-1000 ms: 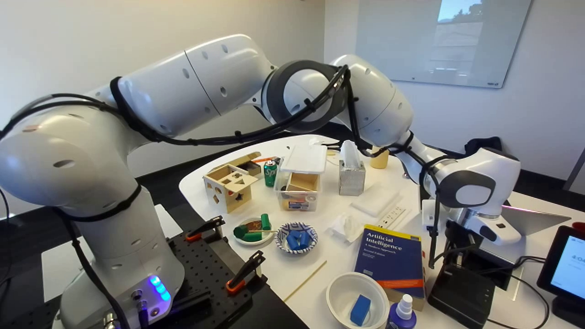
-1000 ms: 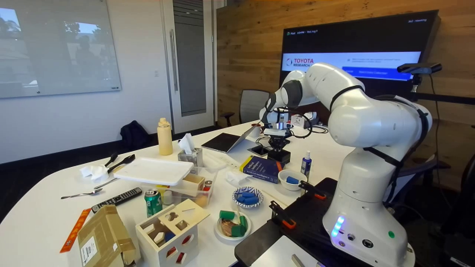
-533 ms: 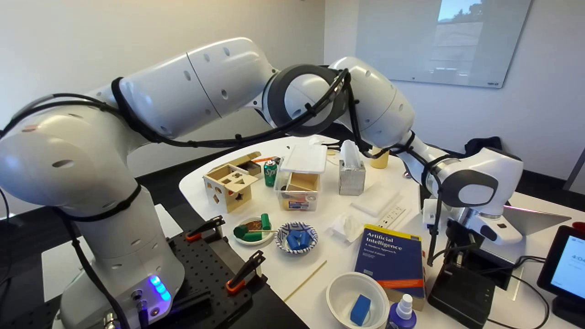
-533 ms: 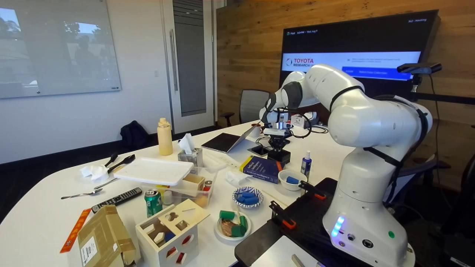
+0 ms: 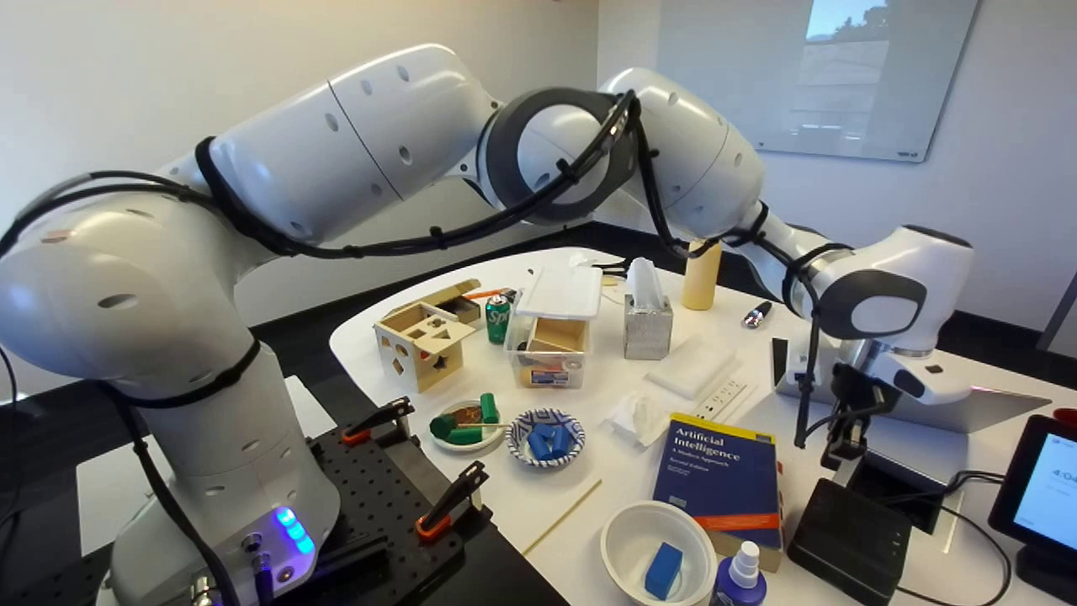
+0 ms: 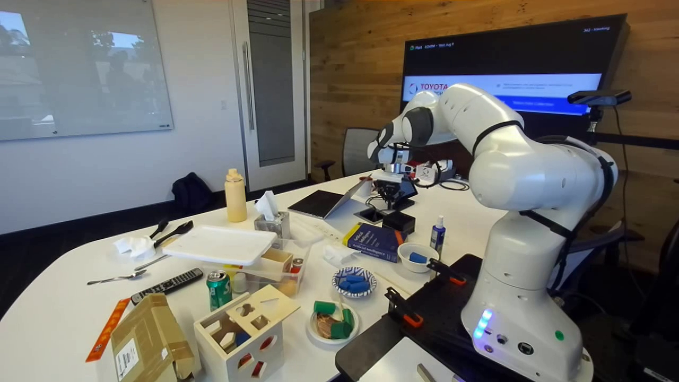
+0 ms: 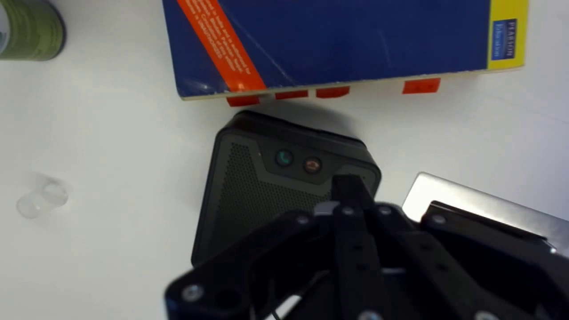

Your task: Press on the black object

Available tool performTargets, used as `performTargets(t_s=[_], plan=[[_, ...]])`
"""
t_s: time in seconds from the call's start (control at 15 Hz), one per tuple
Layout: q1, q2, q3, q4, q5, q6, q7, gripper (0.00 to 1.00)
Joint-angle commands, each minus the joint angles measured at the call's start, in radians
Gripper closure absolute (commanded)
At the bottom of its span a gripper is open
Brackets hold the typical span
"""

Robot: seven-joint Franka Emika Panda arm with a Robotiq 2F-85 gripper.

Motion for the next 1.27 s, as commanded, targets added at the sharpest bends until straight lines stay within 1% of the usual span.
performTargets(t_s=[0.0,0.07,0.27,0.4,0.53,0.6,0.67,0.73,1.0,1.2], plan=[[0.038,-0.183,0.002,-0.168,0.003,-0.027,-0.005,0.73],[0.05,-0.223,-0.001,-0.204,-0.004,-0.036,-0.005,0.68],[0.094,-0.353,-0.008,-0.337,-0.026,-0.06,-0.013,0.44],[0.115,-0.427,0.001,-0.426,-0.031,-0.069,-0.038,0.29],[0.148,-0.491,0.0,-0.522,-0.032,-0.049,-0.047,0.16],[0.166,-0.515,-0.004,-0.565,-0.027,-0.037,-0.046,0.07],[0.186,-0.543,-0.007,-0.612,-0.029,-0.017,-0.036,0.01],[0.206,-0.572,-0.008,-0.66,-0.031,0.003,-0.031,0.0],[0.294,-0.689,-0.027,-0.856,-0.07,0.123,0.009,0.0],[0.328,-0.779,-0.015,-1.009,-0.082,0.197,0.002,0.0]])
